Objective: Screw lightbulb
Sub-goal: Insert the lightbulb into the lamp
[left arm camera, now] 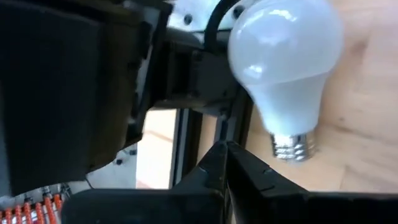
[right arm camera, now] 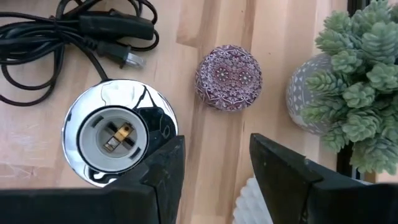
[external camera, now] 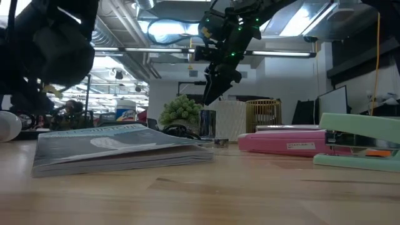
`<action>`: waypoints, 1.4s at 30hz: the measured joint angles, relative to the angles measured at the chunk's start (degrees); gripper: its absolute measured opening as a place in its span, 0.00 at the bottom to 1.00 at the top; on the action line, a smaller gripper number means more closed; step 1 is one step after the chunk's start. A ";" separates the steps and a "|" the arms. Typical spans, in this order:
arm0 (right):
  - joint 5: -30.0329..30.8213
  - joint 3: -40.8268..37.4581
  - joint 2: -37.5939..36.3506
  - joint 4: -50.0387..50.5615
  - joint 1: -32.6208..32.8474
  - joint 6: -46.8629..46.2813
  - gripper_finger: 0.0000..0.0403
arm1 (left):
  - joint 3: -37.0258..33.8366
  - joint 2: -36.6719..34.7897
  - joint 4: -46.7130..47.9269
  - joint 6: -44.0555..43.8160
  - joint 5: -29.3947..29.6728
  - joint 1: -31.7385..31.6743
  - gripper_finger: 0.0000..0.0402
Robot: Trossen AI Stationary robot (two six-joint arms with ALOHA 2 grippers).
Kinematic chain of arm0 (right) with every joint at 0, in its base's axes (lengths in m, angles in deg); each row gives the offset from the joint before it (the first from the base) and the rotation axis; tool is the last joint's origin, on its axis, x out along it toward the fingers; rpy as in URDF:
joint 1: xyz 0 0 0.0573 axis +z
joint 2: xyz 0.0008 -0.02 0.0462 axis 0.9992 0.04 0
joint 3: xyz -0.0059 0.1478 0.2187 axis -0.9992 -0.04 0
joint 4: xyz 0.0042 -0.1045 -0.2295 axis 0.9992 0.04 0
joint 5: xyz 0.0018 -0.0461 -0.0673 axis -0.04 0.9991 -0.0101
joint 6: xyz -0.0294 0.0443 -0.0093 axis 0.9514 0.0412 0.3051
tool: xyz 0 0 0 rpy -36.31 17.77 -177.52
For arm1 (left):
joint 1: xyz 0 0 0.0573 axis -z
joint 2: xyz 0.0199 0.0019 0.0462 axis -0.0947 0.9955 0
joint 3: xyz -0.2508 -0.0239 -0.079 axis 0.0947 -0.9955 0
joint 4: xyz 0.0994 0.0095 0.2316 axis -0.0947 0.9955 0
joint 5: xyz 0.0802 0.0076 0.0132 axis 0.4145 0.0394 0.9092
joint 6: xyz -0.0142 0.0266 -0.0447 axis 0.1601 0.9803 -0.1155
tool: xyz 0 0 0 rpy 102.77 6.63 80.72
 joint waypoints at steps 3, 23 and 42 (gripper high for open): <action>0.00 0.00 0.00 -0.01 0.00 0.02 0.46 | -0.02 2.07 -1.74 0.02 1.30 -0.04 0.00; 0.02 -0.02 0.00 -1.01 -0.02 0.24 0.46 | -5.46 4.56 -18.56 -6.72 15.43 -0.76 0.00; 1.91 -0.02 -2.21 -3.87 -0.09 1.58 0.46 | -5.64 -9.37 -18.90 -13.95 40.29 -4.78 0.00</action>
